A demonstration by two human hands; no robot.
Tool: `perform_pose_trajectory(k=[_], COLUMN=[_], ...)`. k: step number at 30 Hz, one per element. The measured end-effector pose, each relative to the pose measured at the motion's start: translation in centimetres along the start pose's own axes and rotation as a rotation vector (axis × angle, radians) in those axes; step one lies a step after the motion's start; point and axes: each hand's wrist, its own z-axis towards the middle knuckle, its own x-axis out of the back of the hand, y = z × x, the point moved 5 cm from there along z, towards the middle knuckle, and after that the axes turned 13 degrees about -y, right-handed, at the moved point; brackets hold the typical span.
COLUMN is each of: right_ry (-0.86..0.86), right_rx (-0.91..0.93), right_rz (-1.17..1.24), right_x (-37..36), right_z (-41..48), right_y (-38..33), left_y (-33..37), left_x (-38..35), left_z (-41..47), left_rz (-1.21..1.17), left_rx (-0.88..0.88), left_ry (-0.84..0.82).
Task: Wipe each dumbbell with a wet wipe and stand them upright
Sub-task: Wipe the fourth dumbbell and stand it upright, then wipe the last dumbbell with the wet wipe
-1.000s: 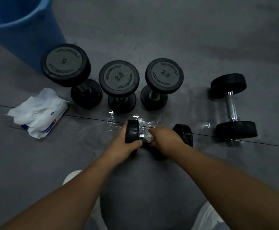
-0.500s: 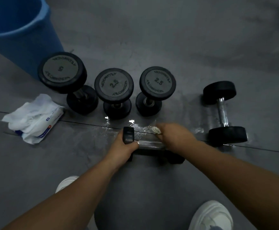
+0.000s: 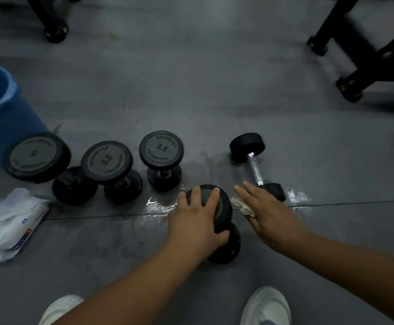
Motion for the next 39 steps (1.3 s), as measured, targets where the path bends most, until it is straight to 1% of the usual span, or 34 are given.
perform_pose_trajectory(k=[2,5,8,11,15,18,23,26,28,31,34,39], right_ry=[0.031,0.067,0.082,0.104,0.158,0.169,0.269,0.329,0.333,0.316,0.301,0.303], right_rx=[-0.071,-0.115,-0.127,-0.145,-0.152,-0.185,-0.215,-0.230,-0.241,-0.267,-0.245,-0.215], right_rz=[0.012,0.058,0.111,0.208,0.224,0.197,0.156,0.117,0.108,0.117,0.140,0.163], right_x=[0.3,0.3,-0.1,-0.3,0.9,2.8,6.5,8.2,8.4,7.9,6.9,5.3], right_z=[-1.3,-2.4,-2.7,-2.1,0.7,3.2,7.2,9.2,10.4,11.8,12.9,14.6], right_y=[1.8,4.0,5.3,6.2,7.0,7.4,8.6,9.1,9.4,9.8,9.6,9.5], left_y=[2.3,4.9,6.7,6.9,6.2,6.4,5.7,4.5,3.5,2.1,0.7,-1.4], left_x=[-0.1,-1.0,-1.9,-1.7,2.3,6.0,10.3,12.2,13.3,13.7,12.8,12.4], left_z=[0.7,1.8,1.3,0.9,3.3,5.9,10.0,12.8,14.3,15.9,16.4,16.4], left_rz=[0.120,0.135,0.118,0.127,0.094,0.144,0.294,0.290,0.262,0.238,0.249,0.251], left_rx=[-0.048,-0.150,-0.271,-0.324,-0.278,-0.274,-0.266,-0.224,-0.190,-0.160,-0.140,-0.115], left_ry=[-0.048,-0.116,-0.083,-0.083,-0.072,-0.038,0.076,0.131,0.159,0.152,0.128,0.135])
